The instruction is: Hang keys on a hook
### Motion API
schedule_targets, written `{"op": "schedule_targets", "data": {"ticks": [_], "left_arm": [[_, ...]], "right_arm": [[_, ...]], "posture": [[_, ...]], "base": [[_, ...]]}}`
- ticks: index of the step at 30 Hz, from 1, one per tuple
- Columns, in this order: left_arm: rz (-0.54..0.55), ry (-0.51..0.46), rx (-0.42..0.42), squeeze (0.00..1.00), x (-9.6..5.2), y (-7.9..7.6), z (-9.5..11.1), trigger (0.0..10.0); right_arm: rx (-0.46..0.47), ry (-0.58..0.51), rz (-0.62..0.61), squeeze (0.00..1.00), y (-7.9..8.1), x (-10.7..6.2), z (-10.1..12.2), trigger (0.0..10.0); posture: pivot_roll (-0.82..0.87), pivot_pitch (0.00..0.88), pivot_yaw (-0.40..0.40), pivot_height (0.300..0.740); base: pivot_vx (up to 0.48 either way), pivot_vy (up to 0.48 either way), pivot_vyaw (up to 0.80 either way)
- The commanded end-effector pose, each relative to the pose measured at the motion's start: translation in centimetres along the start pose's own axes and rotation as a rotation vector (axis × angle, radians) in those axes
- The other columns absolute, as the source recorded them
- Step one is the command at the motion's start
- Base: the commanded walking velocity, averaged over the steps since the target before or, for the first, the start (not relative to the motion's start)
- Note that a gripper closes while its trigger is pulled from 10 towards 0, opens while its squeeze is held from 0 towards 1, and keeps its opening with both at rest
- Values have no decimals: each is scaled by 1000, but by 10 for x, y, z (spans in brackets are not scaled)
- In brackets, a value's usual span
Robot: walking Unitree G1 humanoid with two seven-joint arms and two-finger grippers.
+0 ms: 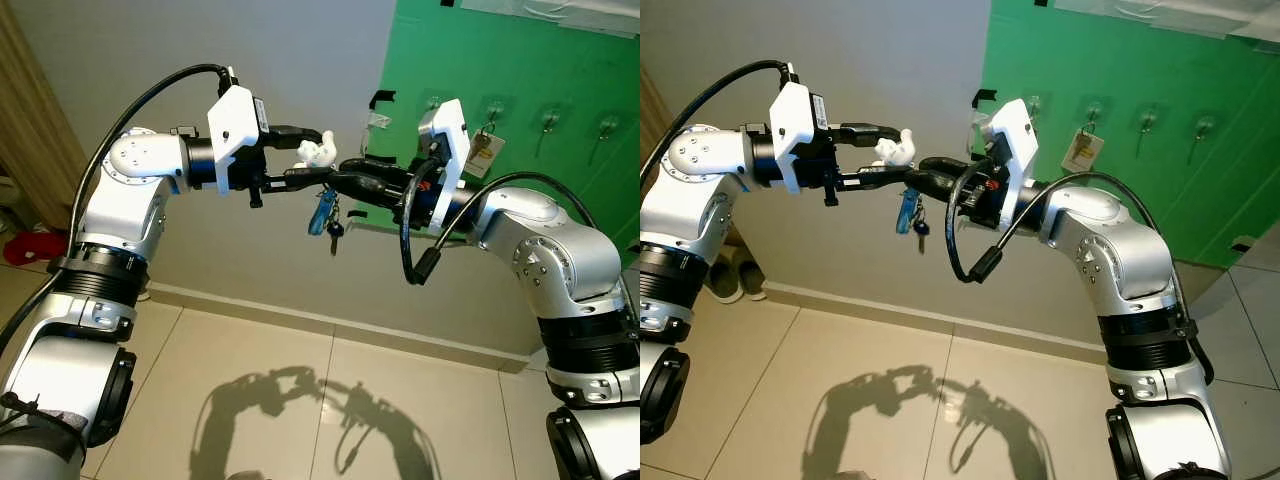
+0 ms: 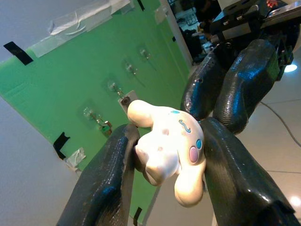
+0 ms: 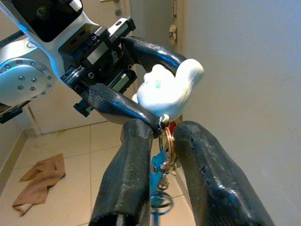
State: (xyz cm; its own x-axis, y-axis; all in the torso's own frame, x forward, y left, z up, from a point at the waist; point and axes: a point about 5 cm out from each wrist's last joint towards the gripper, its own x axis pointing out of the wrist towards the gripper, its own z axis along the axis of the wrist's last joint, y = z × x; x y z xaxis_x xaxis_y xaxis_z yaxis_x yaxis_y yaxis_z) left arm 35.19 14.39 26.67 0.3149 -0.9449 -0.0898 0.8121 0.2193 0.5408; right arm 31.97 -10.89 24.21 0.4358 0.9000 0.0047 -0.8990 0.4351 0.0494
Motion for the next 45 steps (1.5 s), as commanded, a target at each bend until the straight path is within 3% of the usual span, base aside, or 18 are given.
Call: {"op": "schedule_targets", "data": {"ticks": [1, 6, 11, 18, 21, 22, 25, 26, 45], "left_arm": [[-3, 7, 14, 0, -2, 0, 2, 10000], [6, 12, 10, 0, -5, 2, 2, 10000], [36, 17, -57, 0, -7, 4, 0, 10000], [36, 13, -31, 0, -7, 5, 1, 10000], [35, 10, -29, 0, -5, 4, 2, 10000], [32, 7, -31, 0, -5, 4, 2, 10000], [27, 1, -31, 0, -4, 3, 3, 10000], [22, -3, -31, 0, -4, 2, 4, 10000], [13, -12, -22, 0, 0, 0, 4, 10000]], "right_arm": [[-12, -10, -3, 0, 0, -7, 3, 0], [-26, 14, 7, 0, 1, -10, 1, 0], [-26, 21, 11, 0, 1, -11, -1, 0], [-22, 16, 22, 0, 4, -11, -3, 0], [-71, 40, 1, 0, 4, -8, -4, 0], [-120, 71, -29, 0, 2, -7, -6, 10000], [-162, 102, -68, 0, -2, -6, -10, 10000], [-161, 98, -86, 1000, -4, -6, -11, 10000], [-150, 85, -52, 1000, -1, -3, -13, 10000]], "posture": [[9, 0, -15, 740], [9, 0, -15, 740], [9, 0, -16, 740], [8, 0, -13, 740], [7, 0, -13, 740], [6, 0, -13, 740], [6, 0, -13, 740], [7, 0, -15, 740], [2, 0, -14, 740]], "base": [[0, 0, 0], [0, 0, 0], [0, 0, 0], [0, 0, 0], [0, 0, 0], [0, 0, 0], [0, 0, 0], [0, 0, 0], [0, 0, 0]]}}
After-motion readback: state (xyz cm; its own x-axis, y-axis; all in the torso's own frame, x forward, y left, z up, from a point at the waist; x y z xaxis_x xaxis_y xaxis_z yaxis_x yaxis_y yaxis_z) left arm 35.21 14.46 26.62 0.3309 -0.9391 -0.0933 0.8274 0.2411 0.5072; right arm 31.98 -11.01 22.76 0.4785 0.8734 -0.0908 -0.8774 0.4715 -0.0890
